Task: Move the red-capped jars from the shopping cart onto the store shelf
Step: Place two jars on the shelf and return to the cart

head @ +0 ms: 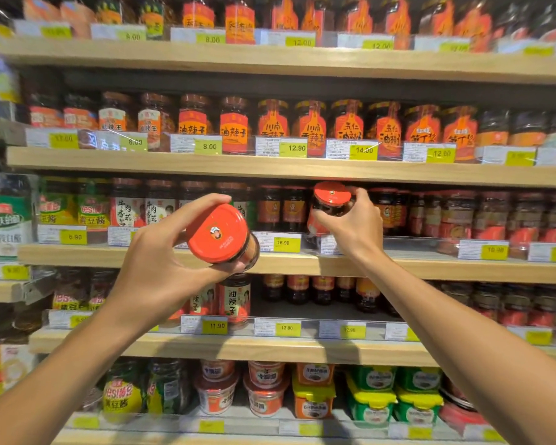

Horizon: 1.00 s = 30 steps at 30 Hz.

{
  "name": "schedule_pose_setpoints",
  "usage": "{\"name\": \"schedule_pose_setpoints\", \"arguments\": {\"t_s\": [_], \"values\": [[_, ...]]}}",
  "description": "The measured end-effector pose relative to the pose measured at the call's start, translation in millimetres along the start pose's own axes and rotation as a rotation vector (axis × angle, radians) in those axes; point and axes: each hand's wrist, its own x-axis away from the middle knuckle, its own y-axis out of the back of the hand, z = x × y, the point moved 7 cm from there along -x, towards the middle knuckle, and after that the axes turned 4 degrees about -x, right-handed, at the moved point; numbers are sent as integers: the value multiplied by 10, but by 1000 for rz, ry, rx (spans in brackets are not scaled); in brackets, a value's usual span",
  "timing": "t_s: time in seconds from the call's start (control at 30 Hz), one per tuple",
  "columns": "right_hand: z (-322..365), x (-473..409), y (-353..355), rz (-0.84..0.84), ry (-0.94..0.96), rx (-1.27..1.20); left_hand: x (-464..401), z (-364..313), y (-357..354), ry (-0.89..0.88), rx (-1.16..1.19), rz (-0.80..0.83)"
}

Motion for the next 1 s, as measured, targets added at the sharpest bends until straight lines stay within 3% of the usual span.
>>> {"name": "schedule_pose_setpoints", "arguments": {"t_s": [0.47, 0.8, 1.0], "values": [[-95, -266, -297, 184, -256, 91, -233, 78, -24, 16, -23, 5], [-71, -164, -260, 264, -148, 185, -466, 150, -155, 12, -6, -39], [-30, -30, -18, 259, -9, 110, -647, 154, -439, -31, -5, -50]]}}
